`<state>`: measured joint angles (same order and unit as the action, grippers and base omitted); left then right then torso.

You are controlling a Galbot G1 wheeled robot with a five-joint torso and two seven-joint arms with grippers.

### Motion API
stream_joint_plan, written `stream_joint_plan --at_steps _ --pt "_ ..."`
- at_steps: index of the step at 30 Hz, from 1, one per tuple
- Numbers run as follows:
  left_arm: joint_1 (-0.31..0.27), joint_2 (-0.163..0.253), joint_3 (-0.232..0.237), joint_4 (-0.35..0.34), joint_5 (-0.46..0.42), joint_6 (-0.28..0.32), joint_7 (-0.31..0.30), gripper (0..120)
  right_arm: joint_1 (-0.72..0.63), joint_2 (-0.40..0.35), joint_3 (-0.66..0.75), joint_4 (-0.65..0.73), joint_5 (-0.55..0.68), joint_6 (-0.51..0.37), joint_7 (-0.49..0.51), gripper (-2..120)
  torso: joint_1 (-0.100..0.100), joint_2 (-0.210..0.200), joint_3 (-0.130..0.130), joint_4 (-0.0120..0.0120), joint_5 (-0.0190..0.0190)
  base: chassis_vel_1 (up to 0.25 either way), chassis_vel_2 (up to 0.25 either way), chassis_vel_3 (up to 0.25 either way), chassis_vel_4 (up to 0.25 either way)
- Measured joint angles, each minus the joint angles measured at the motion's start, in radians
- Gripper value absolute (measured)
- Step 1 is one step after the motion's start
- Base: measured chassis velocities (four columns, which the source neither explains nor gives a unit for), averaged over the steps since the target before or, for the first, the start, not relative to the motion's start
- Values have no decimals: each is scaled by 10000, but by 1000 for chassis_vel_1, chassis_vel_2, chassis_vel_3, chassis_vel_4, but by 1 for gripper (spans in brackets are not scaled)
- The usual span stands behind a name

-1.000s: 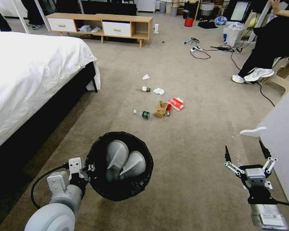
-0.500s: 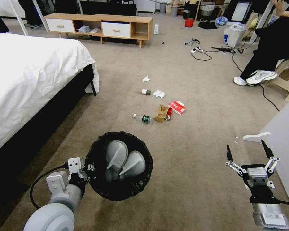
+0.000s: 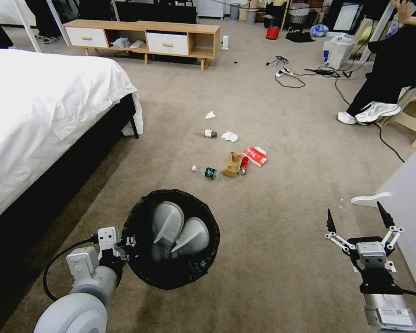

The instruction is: Pick up the trash bin, then pick up the garbage from the floor and place it into the trash bin.

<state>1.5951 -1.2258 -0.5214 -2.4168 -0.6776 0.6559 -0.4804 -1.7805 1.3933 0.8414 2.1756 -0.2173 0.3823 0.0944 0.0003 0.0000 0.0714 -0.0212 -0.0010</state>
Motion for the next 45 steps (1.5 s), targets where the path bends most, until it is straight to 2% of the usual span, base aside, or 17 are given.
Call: stream_joint_plan --at_steps 14,35,45 --pt "-41 12 -65 0 -39 -8 6 2 -6 5 15 3 -17 -6 -92 100 -1 0 0 0 0 -19 19 23 -21" --pt "-99 30 -227 10 -150 -24 15 2 -5 40 -11 -35 -70 -41 -105 100 0 0 2 1 0 -92 93 91 -102" --pt "-135 81 -289 28 -220 -24 13 2 1 39 -12 -50 -79 -42 -99 100 -1 0 0 0 0 0 0 0 0"
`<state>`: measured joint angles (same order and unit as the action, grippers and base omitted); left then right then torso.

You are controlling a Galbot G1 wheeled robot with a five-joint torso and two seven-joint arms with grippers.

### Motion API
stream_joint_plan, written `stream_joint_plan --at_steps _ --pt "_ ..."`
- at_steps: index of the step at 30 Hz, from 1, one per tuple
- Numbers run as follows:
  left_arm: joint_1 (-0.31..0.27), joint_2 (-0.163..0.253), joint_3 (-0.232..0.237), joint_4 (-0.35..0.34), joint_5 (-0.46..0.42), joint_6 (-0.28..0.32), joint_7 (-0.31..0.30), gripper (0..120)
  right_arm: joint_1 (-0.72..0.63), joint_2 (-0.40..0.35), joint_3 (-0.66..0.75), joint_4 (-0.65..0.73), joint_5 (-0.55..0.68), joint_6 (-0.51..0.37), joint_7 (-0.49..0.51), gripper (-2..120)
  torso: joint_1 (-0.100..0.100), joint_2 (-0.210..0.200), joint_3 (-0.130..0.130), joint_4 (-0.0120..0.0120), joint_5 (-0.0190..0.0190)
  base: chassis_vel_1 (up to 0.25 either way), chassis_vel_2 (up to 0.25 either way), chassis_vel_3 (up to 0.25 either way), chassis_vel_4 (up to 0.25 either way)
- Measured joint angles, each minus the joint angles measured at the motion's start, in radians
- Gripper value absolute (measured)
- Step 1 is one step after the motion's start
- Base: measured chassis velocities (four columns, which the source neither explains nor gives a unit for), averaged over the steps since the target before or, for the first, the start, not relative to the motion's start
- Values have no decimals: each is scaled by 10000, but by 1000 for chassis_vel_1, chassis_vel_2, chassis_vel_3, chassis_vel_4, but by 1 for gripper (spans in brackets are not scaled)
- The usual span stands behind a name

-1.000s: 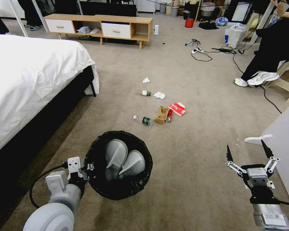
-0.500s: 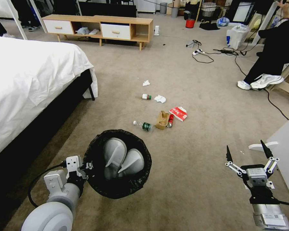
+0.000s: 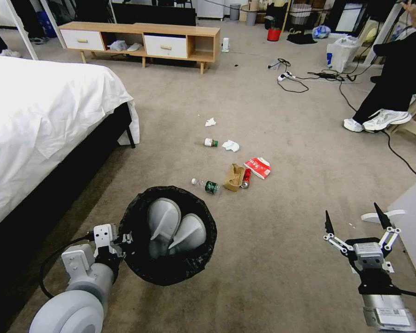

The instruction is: Pick up the trash bin, then pick up the garbage from the floor and place it into the trash bin.

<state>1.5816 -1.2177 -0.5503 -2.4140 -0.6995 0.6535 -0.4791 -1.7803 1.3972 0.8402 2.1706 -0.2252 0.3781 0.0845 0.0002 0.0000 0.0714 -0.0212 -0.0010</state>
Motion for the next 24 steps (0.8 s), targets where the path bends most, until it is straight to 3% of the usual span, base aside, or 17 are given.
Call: stream_joint_plan --at_steps 11,24 --pt "-109 68 -81 8 -136 0 -27 2 1 -33 4 -4 29 -7 0 100 0 0 0 0 0 -14 19 12 -17" --pt "-105 52 -99 -3 -150 0 -42 2 3 -44 6 -4 44 -28 -27 100 0 0 1 0 0 -113 114 117 -114"
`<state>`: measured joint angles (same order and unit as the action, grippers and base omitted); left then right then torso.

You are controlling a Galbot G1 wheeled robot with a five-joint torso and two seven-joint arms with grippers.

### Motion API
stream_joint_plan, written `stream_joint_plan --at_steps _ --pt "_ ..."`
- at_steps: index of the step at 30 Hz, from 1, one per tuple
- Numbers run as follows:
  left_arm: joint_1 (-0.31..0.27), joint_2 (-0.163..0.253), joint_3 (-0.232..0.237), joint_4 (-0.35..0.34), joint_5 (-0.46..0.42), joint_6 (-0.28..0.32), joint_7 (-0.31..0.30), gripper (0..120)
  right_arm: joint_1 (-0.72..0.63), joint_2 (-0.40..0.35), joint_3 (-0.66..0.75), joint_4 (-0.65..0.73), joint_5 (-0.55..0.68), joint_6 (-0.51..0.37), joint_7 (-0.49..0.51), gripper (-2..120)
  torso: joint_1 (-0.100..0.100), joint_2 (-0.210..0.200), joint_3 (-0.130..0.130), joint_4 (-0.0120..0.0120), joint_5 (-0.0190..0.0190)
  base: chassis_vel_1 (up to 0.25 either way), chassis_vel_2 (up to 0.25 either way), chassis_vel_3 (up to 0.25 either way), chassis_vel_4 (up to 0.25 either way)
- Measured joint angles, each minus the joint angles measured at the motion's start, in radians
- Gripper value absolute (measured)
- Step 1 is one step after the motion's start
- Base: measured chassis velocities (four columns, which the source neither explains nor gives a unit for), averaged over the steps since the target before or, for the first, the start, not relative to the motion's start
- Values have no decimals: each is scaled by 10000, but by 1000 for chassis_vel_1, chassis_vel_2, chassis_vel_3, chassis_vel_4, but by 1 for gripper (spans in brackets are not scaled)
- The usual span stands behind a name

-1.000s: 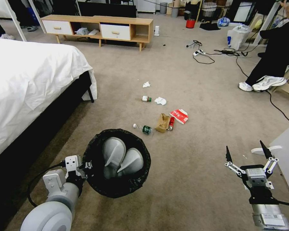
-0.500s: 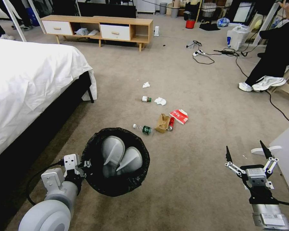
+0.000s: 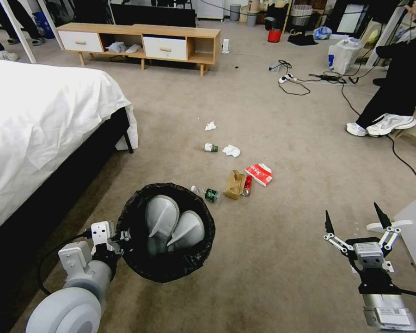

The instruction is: Pick up the trash bin, then pick up the garbage from the floor and place it into the trash bin.

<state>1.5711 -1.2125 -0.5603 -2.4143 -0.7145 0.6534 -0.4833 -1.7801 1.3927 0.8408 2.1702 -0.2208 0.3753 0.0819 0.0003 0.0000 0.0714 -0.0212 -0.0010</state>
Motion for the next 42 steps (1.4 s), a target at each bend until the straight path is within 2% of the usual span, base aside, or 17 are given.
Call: stream_joint_plan --at_steps 25,42 --pt "-16 -20 1 1 -8 4 2 2 5 46 -4 -14 -40 0 -4 100 0 0 -1 0 -1 -162 168 167 -164" --pt "19 -42 -3 -3 13 4 9 2 29 98 -46 -72 -98 10 28 100 1 0 1 0 1 -237 235 242 -242"
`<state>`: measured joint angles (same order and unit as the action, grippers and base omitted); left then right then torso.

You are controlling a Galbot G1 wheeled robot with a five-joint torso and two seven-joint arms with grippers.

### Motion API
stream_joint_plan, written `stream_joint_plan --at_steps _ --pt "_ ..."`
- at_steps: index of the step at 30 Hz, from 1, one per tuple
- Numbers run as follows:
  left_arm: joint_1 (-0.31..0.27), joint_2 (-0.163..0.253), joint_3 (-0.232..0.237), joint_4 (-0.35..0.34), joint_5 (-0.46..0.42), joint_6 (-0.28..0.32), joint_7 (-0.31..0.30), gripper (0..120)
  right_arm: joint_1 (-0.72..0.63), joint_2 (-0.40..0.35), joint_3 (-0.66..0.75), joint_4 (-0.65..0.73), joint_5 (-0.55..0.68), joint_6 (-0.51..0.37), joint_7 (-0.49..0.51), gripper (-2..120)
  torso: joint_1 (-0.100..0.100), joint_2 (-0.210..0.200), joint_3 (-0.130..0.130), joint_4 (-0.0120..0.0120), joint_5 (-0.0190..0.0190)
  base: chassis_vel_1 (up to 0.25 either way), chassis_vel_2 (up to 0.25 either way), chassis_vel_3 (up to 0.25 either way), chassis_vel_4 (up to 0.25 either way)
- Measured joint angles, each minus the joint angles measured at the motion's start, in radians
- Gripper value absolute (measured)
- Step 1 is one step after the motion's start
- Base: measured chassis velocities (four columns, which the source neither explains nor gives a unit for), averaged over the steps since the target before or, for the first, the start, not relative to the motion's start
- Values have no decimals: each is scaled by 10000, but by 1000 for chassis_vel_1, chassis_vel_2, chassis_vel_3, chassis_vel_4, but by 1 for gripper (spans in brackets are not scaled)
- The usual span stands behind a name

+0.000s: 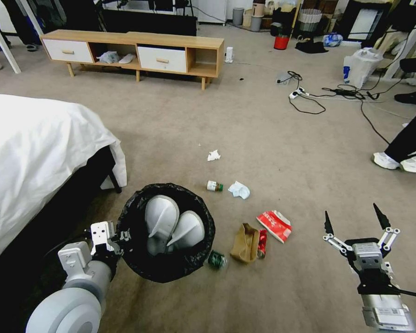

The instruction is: Pick up the trash bin, then pick up the garbage from the floor and place it into the trash bin.

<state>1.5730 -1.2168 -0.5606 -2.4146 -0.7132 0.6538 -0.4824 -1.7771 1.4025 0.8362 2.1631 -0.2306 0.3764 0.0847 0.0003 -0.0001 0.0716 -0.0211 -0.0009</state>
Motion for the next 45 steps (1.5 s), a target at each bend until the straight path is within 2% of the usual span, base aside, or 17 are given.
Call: stream_joint_plan --at_steps 11,22,29,31,39,41,42,44,45 --pt "5 -33 16 0 34 -5 6 2 23 -6 -52 -83 54 186 22 100 0 0 2 0 -2 -177 190 187 -180" --pt "73 -70 19 -10 70 -5 25 2 -320 -46 -287 -461 -171 119 -270 100 -1 -1 -3 0 -2 6 -8 -7 10" --pt "38 -47 -20 -6 126 -7 24 2 -474 -348 -837 -654 3 -424 -320 100 -1 -1 -2 -1 -1 0 0 0 0" --pt "97 -41 -97 2 332 -23 8 2 -536 -689 -1188 -831 207 -888 -290 100 -1 -1 -2 0 -1 0 0 0 0" --pt "378 -247 -100 23 831 -51 66 2 -540 -1679 -2017 -1281 624 -1468 -120 100 -1 0 -2 -1 0 0 0 0 0" --pt "406 -405 -120 122 1302 -154 116 2 -397 -2379 -2421 -1492 960 -1741 15 100 -1 0 -1 -1 0 0 0 0 0" --pt "406 -405 -120 122 1302 -154 116 2 -397 -2379 -2421 -1492 960 -1741 15 100 -1 0 -1 -1 0 0 0 0 0" --pt "404 -568 -211 230 1620 -234 101 2 -193 -3213 -2816 -1684 1497 -2020 165 100 -1 1 -1 2 1 0 0 0 0" --pt "404 -568 -211 230 1620 -234 101 2 -193 -3213 -2816 -1684 1497 -2020 165 100 -1 1 -1 2 1 0 0 0 0"
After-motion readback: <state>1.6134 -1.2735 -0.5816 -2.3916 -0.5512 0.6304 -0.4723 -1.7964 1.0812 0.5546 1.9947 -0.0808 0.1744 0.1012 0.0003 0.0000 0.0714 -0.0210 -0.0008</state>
